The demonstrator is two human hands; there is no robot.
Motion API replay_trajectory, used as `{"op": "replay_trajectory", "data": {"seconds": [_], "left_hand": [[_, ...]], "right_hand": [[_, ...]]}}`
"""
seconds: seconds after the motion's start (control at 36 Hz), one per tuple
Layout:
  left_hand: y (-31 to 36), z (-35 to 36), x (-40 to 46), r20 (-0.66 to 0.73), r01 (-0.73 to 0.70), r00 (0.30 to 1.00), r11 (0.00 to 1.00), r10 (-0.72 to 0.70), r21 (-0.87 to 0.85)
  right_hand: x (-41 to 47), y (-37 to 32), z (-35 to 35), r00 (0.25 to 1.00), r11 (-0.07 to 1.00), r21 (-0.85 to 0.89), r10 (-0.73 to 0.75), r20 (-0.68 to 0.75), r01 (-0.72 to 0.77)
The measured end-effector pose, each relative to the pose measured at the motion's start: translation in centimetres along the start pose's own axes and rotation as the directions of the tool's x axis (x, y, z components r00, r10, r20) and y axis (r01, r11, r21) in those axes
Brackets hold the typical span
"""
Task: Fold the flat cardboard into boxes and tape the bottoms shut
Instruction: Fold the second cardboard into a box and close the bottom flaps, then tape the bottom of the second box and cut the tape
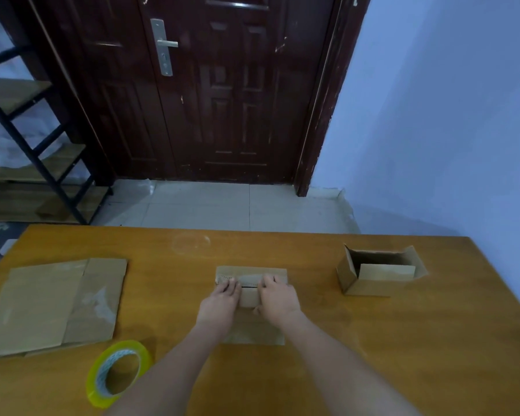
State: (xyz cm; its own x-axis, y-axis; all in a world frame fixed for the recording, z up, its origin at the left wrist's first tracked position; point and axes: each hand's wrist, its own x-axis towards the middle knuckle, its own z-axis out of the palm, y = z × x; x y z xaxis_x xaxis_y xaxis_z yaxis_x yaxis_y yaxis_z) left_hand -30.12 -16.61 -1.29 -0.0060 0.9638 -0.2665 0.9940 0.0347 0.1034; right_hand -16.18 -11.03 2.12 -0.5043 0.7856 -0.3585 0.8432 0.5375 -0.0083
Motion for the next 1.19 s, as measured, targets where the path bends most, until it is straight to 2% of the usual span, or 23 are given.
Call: {"op": "replay_trajectory", "data": {"seconds": [0.17, 0.33, 0.47, 0.61, 0.81, 0.97, 1.08, 1.19], "left_hand": [[-1.2, -1.4, -0.1, 0.085, -0.015, 0.996, 0.989, 0.028, -0.145], [-2.9, -2.9, -0.8, 0.179, -0.012, 0.979, 0.914, 0.093, -0.405], [-4.5, -3.4, -2.1, 0.079, 0.089, 0.995, 0.901, -0.061, -0.424], [-7.5, -4.1, -4.0, 0.036, 0.173, 0.984, 0.907, -0.172, -0.385], [-12.1, -3.6, -7.7, 0.036, 0.327, 0.940, 0.862, -0.340, -0.386], [-15.3, -0.7, -12.0, 0.097, 0.474, 0.876, 0.808, -0.472, -0.350], [-15.6, 1.1, -14.0, 0.164, 0.501, 0.865, 0.833, -0.474, -0.236], [-15.2, 2.8, -15.3, 0.290, 0.400, 0.884, 0.914, -0.366, -0.065]], "right_hand": [[0.7, -0.9, -1.5, 0.990, 0.998, -0.038, 0.047, 0.131, -0.043], [-0.2, -0.9, -0.8, 0.996, 0.997, 0.015, 0.073, 0.056, -0.074], [-0.9, -0.6, -1.3, 0.998, 0.998, 0.014, 0.054, 0.026, -0.055], [-1.1, -0.8, -2.7, 1.000, 0.997, -0.076, 0.026, 0.005, -0.025], [-0.8, -1.4, -3.7, 0.996, 0.983, -0.180, 0.014, -0.084, -0.029], [-0.6, -3.5, -4.4, 0.975, 0.990, -0.136, -0.069, -0.213, 0.041], [-0.4, -6.1, -4.7, 0.947, 0.988, -0.123, -0.131, -0.293, 0.098], [-0.3, -8.7, -4.8, 0.905, 0.976, -0.128, -0.213, -0.368, 0.178]]}}
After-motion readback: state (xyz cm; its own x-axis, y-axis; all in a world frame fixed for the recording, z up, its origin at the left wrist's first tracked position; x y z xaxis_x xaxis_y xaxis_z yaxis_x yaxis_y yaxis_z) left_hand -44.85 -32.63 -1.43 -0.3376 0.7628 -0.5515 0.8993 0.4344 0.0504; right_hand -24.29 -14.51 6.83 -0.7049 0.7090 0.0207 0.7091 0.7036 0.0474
